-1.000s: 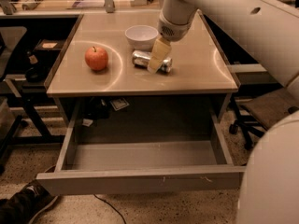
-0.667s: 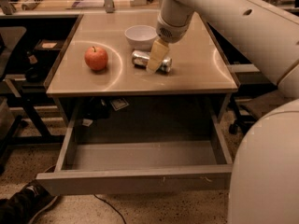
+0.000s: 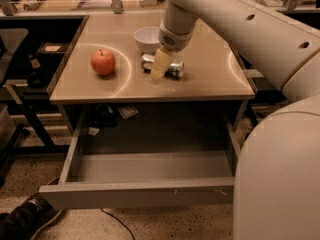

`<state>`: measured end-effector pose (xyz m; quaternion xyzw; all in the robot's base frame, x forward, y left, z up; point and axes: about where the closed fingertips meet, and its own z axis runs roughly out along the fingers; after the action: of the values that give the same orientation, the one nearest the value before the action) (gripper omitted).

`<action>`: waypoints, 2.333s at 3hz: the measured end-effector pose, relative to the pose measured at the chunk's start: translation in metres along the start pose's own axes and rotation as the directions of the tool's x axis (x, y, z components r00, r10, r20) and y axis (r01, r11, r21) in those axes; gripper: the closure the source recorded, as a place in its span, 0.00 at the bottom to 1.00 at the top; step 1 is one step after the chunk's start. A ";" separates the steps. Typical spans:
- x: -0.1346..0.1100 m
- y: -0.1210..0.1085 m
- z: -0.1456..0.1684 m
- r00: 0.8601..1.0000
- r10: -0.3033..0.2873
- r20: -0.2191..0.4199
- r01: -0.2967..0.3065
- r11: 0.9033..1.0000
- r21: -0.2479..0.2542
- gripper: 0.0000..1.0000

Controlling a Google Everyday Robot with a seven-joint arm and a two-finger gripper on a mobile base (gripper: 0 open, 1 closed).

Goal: Place redbull can into top drawer

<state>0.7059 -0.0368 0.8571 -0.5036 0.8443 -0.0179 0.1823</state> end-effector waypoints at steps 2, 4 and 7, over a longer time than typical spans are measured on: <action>-0.013 0.002 0.031 0.999 -0.029 -0.023 0.028 0.998 -0.049 0.00; -0.014 0.001 0.045 0.999 -0.023 -0.027 0.021 0.997 -0.076 0.00; -0.014 0.001 0.046 0.999 -0.023 -0.027 0.021 0.997 -0.076 0.65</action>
Offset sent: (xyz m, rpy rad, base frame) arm 0.0019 0.0151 -0.0187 0.0046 0.0512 0.0321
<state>0.7258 -0.0177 0.8183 -0.5192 0.8412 0.0049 0.1510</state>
